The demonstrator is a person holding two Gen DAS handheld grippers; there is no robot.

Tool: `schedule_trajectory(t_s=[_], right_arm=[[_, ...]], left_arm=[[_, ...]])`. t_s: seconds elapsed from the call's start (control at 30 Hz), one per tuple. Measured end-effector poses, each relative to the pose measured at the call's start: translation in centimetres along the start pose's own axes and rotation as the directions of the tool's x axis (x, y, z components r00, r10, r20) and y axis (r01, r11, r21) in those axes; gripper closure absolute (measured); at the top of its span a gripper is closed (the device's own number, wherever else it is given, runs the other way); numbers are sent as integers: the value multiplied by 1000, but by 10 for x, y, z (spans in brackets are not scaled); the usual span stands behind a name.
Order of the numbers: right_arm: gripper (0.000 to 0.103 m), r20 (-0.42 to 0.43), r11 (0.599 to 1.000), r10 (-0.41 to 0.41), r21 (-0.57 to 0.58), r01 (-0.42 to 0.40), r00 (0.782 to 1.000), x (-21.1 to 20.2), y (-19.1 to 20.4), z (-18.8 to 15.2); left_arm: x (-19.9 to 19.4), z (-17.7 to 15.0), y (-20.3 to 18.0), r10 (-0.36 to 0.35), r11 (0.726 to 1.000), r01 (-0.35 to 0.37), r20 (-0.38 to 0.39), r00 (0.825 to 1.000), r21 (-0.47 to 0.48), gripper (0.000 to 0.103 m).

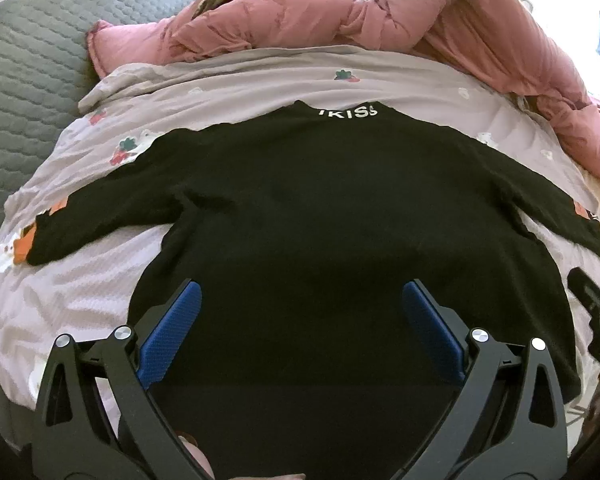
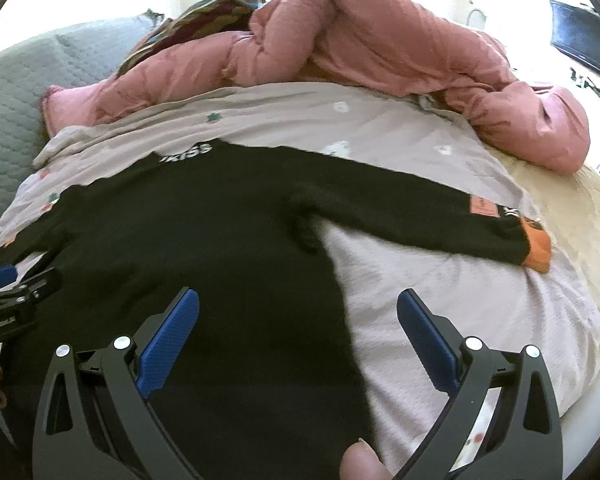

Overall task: Fold small clothes
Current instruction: 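Move the right tool to the orange-cuffed sleeve and grasp the cuff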

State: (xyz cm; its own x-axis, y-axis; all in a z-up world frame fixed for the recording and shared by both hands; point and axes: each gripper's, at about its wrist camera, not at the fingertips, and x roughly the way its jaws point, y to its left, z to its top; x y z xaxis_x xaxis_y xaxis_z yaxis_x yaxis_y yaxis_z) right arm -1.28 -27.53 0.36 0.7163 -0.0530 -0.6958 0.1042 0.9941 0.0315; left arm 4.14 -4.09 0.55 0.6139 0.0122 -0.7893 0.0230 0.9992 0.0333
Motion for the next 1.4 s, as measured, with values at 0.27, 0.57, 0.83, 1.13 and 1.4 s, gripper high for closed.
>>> schedule_trajectory(t_s=[0.27, 0.57, 0.83, 1.13, 1.4], right_arm=[[4, -4, 996, -66, 66, 66, 998, 15, -40, 13], [4, -28, 980, -145, 133, 148, 989, 39, -89, 24], [4, -60, 946, -231, 220, 239, 971, 54, -140, 30], [5, -116, 887, -325, 308, 345, 939, 64, -202, 34], [5, -188, 848, -324, 377, 372, 927, 88, -243, 33]], left_arm=[[15, 15, -11, -17, 1000, 17, -6, 1000, 15, 8], [36, 36, -20, -20, 999, 21, -23, 1000, 28, 8], [56, 57, -18, -41, 999, 41, -56, 998, 9, 8], [78, 84, -7, -21, 1000, 20, -54, 998, -13, 8], [99, 106, 1, -2, 1000, 1, -50, 999, -25, 8]])
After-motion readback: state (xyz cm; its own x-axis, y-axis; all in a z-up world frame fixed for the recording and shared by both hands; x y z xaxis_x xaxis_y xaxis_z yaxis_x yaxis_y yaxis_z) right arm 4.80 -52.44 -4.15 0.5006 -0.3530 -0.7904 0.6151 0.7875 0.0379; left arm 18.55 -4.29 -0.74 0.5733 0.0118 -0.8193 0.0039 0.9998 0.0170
